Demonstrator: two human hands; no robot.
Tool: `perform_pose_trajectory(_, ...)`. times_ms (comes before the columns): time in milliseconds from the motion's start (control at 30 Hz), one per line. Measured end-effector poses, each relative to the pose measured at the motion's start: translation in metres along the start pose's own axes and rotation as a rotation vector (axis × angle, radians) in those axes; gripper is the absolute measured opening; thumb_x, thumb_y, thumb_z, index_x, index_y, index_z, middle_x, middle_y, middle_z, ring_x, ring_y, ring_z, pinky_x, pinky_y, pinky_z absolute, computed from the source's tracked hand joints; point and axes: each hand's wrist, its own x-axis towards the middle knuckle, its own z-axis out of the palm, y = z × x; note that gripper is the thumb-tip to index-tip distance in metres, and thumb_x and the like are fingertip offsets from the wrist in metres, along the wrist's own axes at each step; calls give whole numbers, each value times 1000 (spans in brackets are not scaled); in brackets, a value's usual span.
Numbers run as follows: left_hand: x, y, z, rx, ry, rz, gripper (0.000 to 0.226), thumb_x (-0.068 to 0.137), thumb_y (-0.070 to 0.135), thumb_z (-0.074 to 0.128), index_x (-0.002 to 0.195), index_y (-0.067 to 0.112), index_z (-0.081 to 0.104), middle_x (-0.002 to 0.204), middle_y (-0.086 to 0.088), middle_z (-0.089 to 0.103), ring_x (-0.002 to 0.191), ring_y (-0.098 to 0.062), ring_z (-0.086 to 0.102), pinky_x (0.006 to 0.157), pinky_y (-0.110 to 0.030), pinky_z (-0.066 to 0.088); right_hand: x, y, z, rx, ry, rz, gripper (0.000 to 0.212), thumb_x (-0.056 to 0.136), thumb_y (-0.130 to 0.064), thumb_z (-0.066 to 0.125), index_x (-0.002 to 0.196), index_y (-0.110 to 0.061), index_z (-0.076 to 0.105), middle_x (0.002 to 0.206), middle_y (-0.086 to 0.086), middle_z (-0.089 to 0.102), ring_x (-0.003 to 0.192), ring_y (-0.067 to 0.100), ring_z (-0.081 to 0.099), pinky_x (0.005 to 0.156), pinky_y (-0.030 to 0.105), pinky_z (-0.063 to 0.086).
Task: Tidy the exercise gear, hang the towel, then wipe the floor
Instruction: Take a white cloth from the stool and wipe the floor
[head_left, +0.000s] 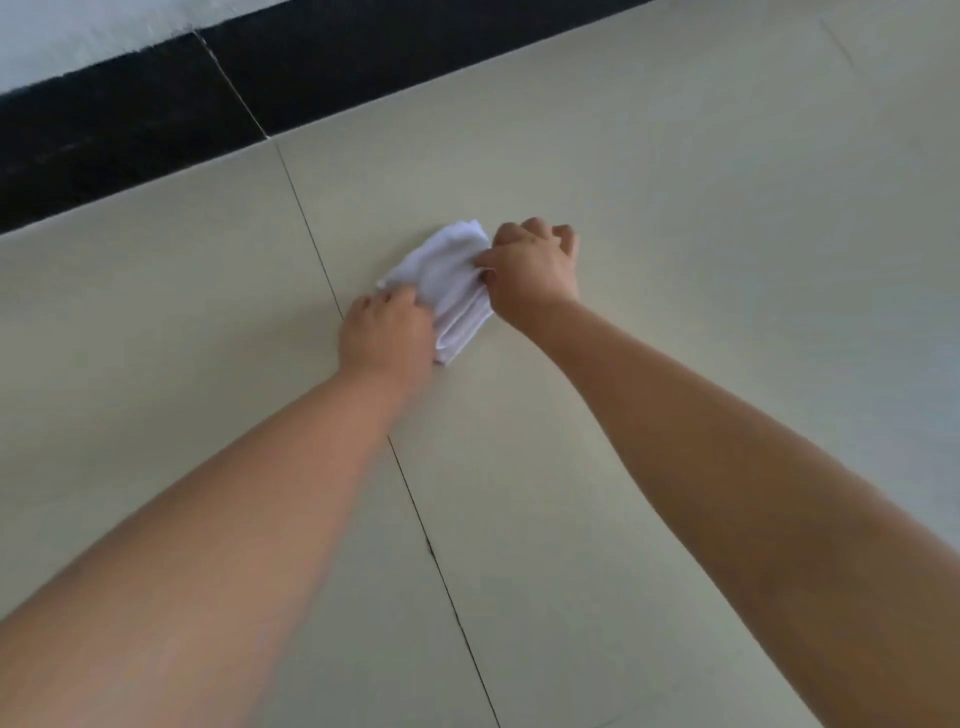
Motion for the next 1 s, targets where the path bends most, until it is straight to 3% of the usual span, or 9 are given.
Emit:
perform_pose_trajectory(100, -35, -49, 16, -28, -17, -106, 23, 79, -2, 57, 100, -1, 66, 115, -19, 60, 86, -42, 62, 69, -40, 50, -12, -58, 22, 68, -61, -43, 34, 84, -4, 45, 109, -14, 66, 122, 2, 53, 122, 24, 39, 113, 43, 12)
perform_pose_trajectory(167, -66, -65, 35, -19, -47, -9, 14, 69, -4, 57, 78, -4, 68, 97, -22, 66, 65, -41, 64, 54, -38, 51, -46, -72, 34, 133, -45, -89, 25, 74, -1, 55, 90, -10, 71, 105, 5, 60, 111, 28, 50, 110, 50, 18)
perform_pose_trajectory(267, -105, -56, 52, 63, 29, 194, 29, 66, 11, 41, 64, 3, 68, 89, -19, 71, 73, -35, 71, 77, -40, 45, -113, -44, 49, 99, 124, -109, 19, 47, -9, 72, 61, -21, 69, 68, -4, 61, 80, 23, 62, 92, 53, 41)
perform_pose_trajectory(367, -111, -4, 50, 43, 121, 411, 30, 67, 13, 39, 56, 9, 67, 86, -14, 74, 84, -31, 73, 90, -38, 40, -179, 17, 47, 104, 164, -44, 18, 55, -12, 66, 68, -24, 72, 67, -4, 62, 84, 16, 47, 93, 42, 30)
perform_pose_trajectory(533, -58, 128, 34, -160, -12, 624, 35, 68, 13, 39, 52, 10, 70, 72, -9, 72, 78, -27, 73, 74, -31, 58, -202, 134, 7, 27, 225, 306, 31, 73, -26, 48, 76, -15, 77, 74, 10, 69, 84, 30, 57, 86, 40, 32)
perform_pose_trajectory(633, -6, 184, 18, -222, -121, 584, 42, 64, 12, 33, 47, 12, 71, 65, -4, 71, 71, -24, 73, 67, -29, 58, -161, 180, -19, 22, 285, 477, 30, 76, -18, 52, 86, -6, 77, 87, 17, 70, 94, 41, 58, 86, 24, 23)
perform_pose_trajectory(733, 39, 193, -17, -158, -26, 439, 43, 78, 7, 35, 78, 8, 78, 94, -9, 73, 94, -27, 69, 84, -31, 53, -92, 194, -36, 56, 264, 491, 27, 86, -14, 53, 104, -9, 73, 109, 14, 65, 113, 35, 47, 93, 32, 22)
perform_pose_trajectory(833, 91, 166, -26, -43, 50, 336, 38, 97, 5, 31, 128, 0, 54, 136, -14, 49, 127, -32, 47, 106, -36, 34, -23, 174, -45, 32, 179, 399, 29, 88, -14, 53, 112, -19, 69, 118, 10, 61, 118, 30, 43, 97, 37, 25)
perform_pose_trajectory(1000, 98, 49, -26, 40, 84, 110, 29, 92, 5, 41, 116, -2, 57, 130, -17, 51, 115, -36, 52, 96, -40, 39, 43, 75, -26, 50, 67, 194, 33, 86, -9, 47, 112, -21, 65, 123, 3, 53, 121, 24, 40, 102, 40, 25)
